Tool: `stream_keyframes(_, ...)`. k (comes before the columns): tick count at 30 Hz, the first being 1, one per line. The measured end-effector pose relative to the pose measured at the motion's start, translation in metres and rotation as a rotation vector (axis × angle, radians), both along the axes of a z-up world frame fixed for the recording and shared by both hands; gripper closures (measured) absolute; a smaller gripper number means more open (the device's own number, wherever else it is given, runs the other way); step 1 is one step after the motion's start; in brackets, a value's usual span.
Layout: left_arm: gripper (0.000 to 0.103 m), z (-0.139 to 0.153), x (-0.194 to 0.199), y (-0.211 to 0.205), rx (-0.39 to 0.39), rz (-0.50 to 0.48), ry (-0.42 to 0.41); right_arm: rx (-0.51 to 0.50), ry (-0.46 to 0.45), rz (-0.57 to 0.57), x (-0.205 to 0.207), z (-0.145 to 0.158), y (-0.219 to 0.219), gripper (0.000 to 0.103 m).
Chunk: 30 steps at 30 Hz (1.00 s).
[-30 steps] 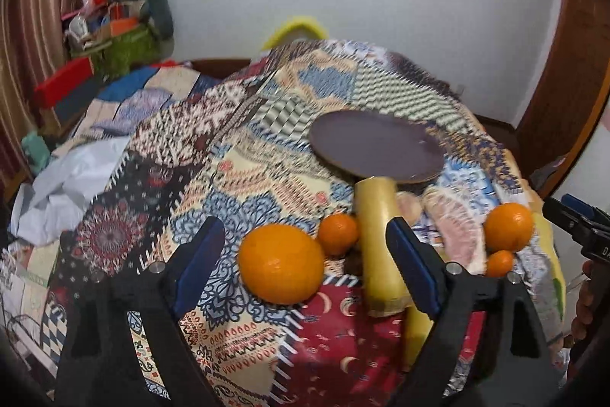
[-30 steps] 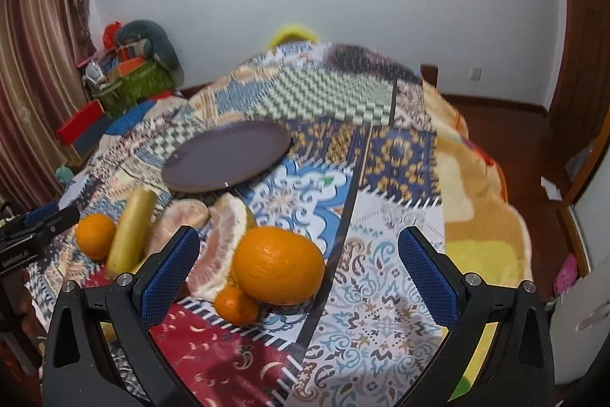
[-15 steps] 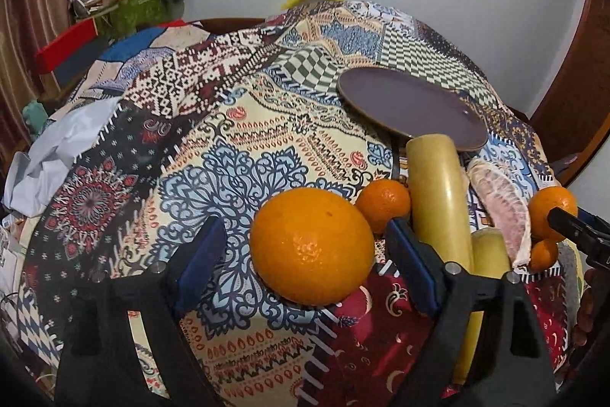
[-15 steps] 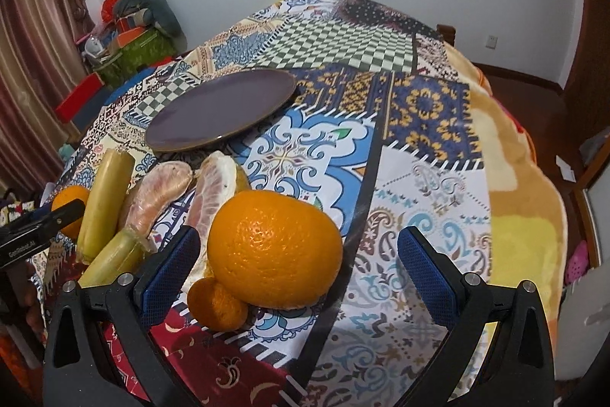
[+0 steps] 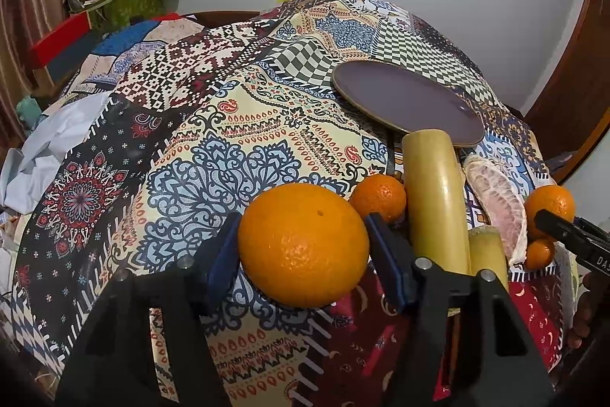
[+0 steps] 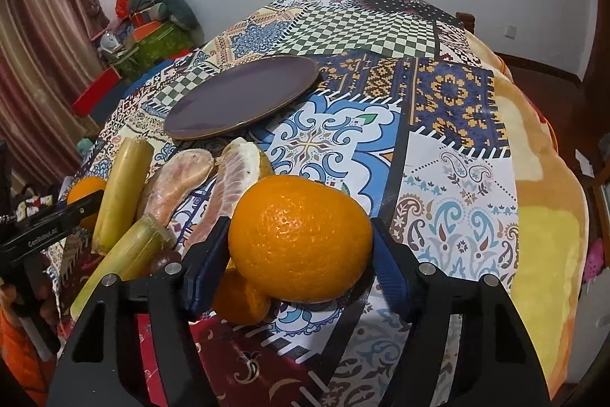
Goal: Organize fruits
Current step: 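Carry both held oranges over the dark plate and lower them onto it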
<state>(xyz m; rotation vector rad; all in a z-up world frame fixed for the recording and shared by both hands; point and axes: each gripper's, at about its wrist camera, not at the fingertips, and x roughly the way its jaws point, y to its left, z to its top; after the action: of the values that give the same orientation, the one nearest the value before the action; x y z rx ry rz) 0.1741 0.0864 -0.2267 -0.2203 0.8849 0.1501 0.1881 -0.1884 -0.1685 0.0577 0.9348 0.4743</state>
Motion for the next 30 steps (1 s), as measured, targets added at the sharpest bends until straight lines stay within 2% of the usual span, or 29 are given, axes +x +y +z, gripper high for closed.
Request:
stream_keyframes(6, 0.039, 0.012, -0.003, 0.001, 0.002, 0.001, -0.022, -0.024, -0.027, -0.006, 0.000, 0.008, 0.001, 0.037)
stream_keyframes(13, 0.039, 0.045, 0.001, -0.002, 0.025, -0.014, -0.101, -0.014, -0.110, -0.002, 0.005, 0.033, 0.002, 0.037)
stream_keyframes(19, 0.039, 0.076, 0.014, -0.005, 0.050, -0.035, -0.178, -0.009, -0.201, 0.005, 0.017, 0.059, 0.008, 0.037)
stream_keyframes(30, 0.039, 0.103, 0.051, -0.010, 0.039, -0.065, -0.263, 0.002, -0.332, 0.024, 0.044, 0.090, 0.028, 0.037)
